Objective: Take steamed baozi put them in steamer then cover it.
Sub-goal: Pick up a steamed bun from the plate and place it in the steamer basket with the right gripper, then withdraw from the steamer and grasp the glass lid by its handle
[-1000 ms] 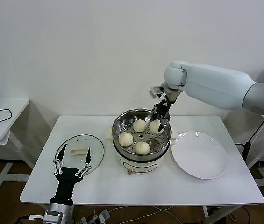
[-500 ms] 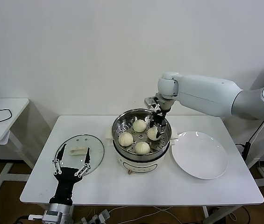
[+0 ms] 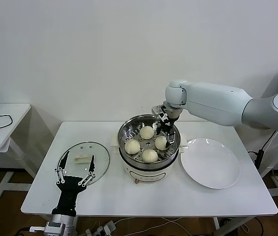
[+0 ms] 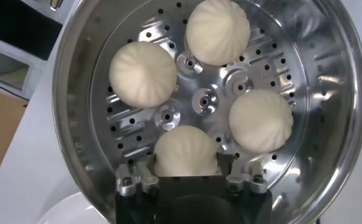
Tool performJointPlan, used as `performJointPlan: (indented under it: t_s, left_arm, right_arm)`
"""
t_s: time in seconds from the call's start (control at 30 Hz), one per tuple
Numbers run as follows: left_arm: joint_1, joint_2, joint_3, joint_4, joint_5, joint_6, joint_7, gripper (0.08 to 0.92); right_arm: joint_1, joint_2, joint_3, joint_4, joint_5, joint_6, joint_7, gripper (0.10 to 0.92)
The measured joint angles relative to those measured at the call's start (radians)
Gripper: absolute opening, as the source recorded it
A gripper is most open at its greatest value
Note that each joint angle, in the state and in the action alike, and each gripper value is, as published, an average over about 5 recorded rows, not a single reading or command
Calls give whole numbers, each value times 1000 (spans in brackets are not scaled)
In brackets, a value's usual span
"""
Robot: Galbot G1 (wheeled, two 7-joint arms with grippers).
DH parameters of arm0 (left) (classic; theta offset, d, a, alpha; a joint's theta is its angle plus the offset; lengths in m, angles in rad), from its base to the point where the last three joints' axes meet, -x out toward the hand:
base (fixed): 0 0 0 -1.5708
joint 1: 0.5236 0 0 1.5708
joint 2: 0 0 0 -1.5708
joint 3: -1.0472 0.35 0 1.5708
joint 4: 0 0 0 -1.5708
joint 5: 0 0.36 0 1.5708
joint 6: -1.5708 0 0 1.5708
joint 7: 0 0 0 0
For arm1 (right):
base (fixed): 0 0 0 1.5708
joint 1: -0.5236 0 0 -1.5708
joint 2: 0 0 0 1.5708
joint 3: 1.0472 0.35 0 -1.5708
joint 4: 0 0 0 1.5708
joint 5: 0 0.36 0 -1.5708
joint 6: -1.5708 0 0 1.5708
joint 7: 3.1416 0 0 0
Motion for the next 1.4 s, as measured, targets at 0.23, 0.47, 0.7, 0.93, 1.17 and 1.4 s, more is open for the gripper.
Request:
performJointPlan:
  t_s: [0.23, 0.47, 0.7, 0.93, 1.17, 1.4]
  left_arm:
    - [1, 4, 1, -8, 1, 4, 0, 823]
    - [-5, 12, 5, -16, 14, 11, 0, 823]
    - [-26, 24, -1, -10, 58, 15, -6, 823]
    - [-64, 47, -18, 25, 151, 19, -25, 823]
    - [-114, 72, -40, 102, 301, 17, -46, 823]
    - [-160, 105, -60, 216, 530, 9, -69, 823]
  right_arm:
    - [-2, -37, 63, 25, -21, 13, 6, 823]
    - [-28, -132, 205, 82, 14, 96, 161, 823]
    - [-165, -255, 410, 182, 37, 207, 564, 823]
    - [-466, -330, 739, 293, 56, 275, 1008, 823]
    - [-852, -314, 1135, 365, 43, 336, 1272, 823]
    - [-1205, -251, 1459, 428, 20, 397, 1382, 823]
